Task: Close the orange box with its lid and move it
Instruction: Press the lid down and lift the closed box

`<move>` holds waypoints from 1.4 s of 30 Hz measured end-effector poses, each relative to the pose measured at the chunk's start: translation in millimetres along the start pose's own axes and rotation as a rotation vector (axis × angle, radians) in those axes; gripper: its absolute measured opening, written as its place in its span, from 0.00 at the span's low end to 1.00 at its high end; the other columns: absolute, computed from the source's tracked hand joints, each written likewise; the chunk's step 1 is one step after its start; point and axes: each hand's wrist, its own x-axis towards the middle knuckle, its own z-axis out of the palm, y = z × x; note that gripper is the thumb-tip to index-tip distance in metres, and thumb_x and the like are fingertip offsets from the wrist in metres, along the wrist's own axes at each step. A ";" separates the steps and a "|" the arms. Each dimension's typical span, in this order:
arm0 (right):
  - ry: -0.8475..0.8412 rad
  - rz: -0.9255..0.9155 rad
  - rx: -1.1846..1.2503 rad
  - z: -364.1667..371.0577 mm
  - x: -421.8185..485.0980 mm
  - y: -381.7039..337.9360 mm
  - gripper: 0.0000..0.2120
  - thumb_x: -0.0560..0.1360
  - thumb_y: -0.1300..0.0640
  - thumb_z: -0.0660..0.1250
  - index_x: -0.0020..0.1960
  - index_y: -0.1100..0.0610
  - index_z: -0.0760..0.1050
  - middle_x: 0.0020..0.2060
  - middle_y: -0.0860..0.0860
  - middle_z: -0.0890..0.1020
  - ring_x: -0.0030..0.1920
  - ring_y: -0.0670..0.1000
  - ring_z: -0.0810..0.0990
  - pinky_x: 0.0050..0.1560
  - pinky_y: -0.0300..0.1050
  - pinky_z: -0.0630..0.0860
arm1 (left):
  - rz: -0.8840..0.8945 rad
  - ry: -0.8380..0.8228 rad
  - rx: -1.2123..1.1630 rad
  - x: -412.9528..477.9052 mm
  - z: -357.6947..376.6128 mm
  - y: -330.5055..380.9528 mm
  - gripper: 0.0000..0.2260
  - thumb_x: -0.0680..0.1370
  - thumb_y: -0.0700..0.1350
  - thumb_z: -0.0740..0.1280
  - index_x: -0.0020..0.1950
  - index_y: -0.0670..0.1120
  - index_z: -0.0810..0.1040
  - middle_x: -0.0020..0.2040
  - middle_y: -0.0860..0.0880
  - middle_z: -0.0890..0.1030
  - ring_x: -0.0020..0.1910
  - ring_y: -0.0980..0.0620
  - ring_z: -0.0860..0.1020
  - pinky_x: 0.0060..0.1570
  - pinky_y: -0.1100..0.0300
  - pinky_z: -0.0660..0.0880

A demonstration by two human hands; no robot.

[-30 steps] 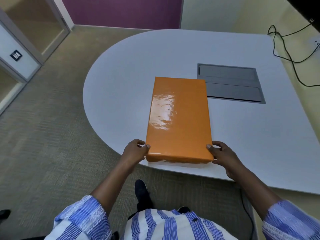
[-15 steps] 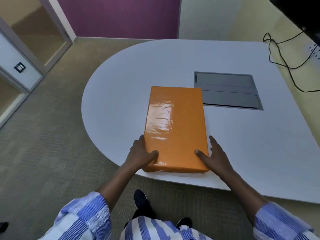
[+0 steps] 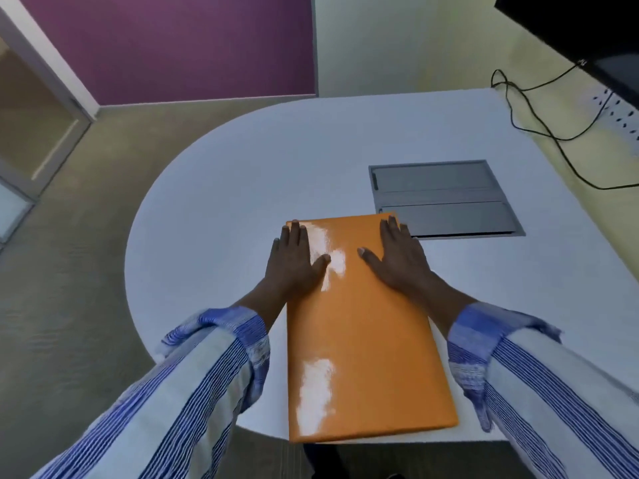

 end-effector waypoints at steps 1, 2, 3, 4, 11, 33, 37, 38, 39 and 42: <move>0.002 0.005 -0.003 3.9 0.2 -0.2 0.45 0.77 0.29 0.49 0.82 0.57 0.43 0.82 0.55 0.43 0.81 0.61 0.45 0.78 0.64 0.53 | 0.010 0.015 -0.018 0.5 6.0 -2.6 0.41 0.81 0.66 0.50 0.83 0.40 0.45 0.84 0.40 0.46 0.83 0.40 0.44 0.80 0.43 0.49; 0.007 0.012 -0.003 9.1 -1.1 0.5 0.45 0.77 0.28 0.48 0.82 0.56 0.42 0.82 0.54 0.42 0.81 0.60 0.42 0.78 0.64 0.51 | 0.018 0.032 -0.036 -0.2 12.6 -4.8 0.40 0.81 0.67 0.49 0.83 0.40 0.45 0.84 0.40 0.45 0.83 0.40 0.44 0.81 0.44 0.49; 0.014 0.019 -0.004 14.5 -2.7 1.6 0.45 0.77 0.28 0.47 0.82 0.55 0.40 0.82 0.53 0.40 0.81 0.60 0.40 0.78 0.64 0.50 | 0.024 0.046 -0.051 -1.3 19.0 -6.5 0.40 0.81 0.67 0.48 0.83 0.41 0.44 0.84 0.41 0.44 0.83 0.41 0.43 0.81 0.44 0.49; 0.018 0.025 -0.007 18.8 -3.6 2.7 0.45 0.77 0.28 0.47 0.82 0.55 0.39 0.82 0.52 0.39 0.81 0.59 0.39 0.78 0.64 0.49 | 0.026 0.057 -0.060 -1.5 24.6 -8.0 0.40 0.81 0.67 0.47 0.83 0.41 0.44 0.84 0.41 0.43 0.83 0.41 0.42 0.81 0.44 0.48; -0.003 0.043 0.218 4.9 -6.1 2.5 0.46 0.77 0.31 0.57 0.82 0.51 0.36 0.82 0.49 0.39 0.81 0.54 0.41 0.78 0.62 0.53 | 0.042 0.019 -0.111 4.9 27.1 -13.4 0.40 0.81 0.67 0.48 0.83 0.43 0.40 0.84 0.43 0.39 0.82 0.42 0.39 0.80 0.40 0.46; -0.471 0.603 1.668 23.2 -93.8 65.6 0.36 0.73 0.26 0.56 0.59 0.53 0.84 0.47 0.56 0.88 0.44 0.56 0.87 0.41 0.50 0.83 | -0.336 -0.403 -1.877 -78.3 50.5 -6.8 0.28 0.75 0.74 0.54 0.61 0.62 0.83 0.61 0.45 0.85 0.59 0.40 0.84 0.48 0.48 0.83; -0.470 0.535 1.608 8.5 -90.4 82.9 0.38 0.72 0.25 0.60 0.71 0.49 0.75 0.65 0.59 0.81 0.65 0.62 0.80 0.63 0.61 0.77 | -0.350 -0.454 -1.931 -68.1 42.9 11.9 0.29 0.78 0.70 0.57 0.70 0.56 0.78 0.66 0.40 0.81 0.63 0.35 0.81 0.52 0.43 0.81; -0.451 0.523 1.608 2.8 -88.8 89.1 0.38 0.71 0.26 0.62 0.72 0.49 0.74 0.66 0.58 0.80 0.65 0.61 0.79 0.67 0.63 0.74 | -0.341 -0.455 -1.913 -64.6 41.5 18.6 0.28 0.78 0.69 0.58 0.71 0.55 0.77 0.67 0.39 0.81 0.63 0.35 0.81 0.53 0.42 0.81; -0.426 0.514 1.597 -3.6 -87.1 95.7 0.38 0.71 0.26 0.64 0.72 0.48 0.74 0.66 0.58 0.80 0.66 0.61 0.79 0.68 0.64 0.72 | -0.330 -0.460 -1.892 -60.5 40.6 25.5 0.28 0.78 0.68 0.59 0.71 0.55 0.76 0.67 0.39 0.81 0.63 0.34 0.81 0.53 0.42 0.81; -0.383 0.481 1.566 -28.9 -82.5 119.9 0.37 0.71 0.29 0.66 0.73 0.47 0.71 0.66 0.56 0.81 0.65 0.60 0.80 0.70 0.65 0.70 | -0.299 -0.453 -1.811 -46.1 36.8 53.3 0.29 0.78 0.66 0.62 0.72 0.50 0.74 0.64 0.38 0.82 0.60 0.35 0.82 0.51 0.43 0.82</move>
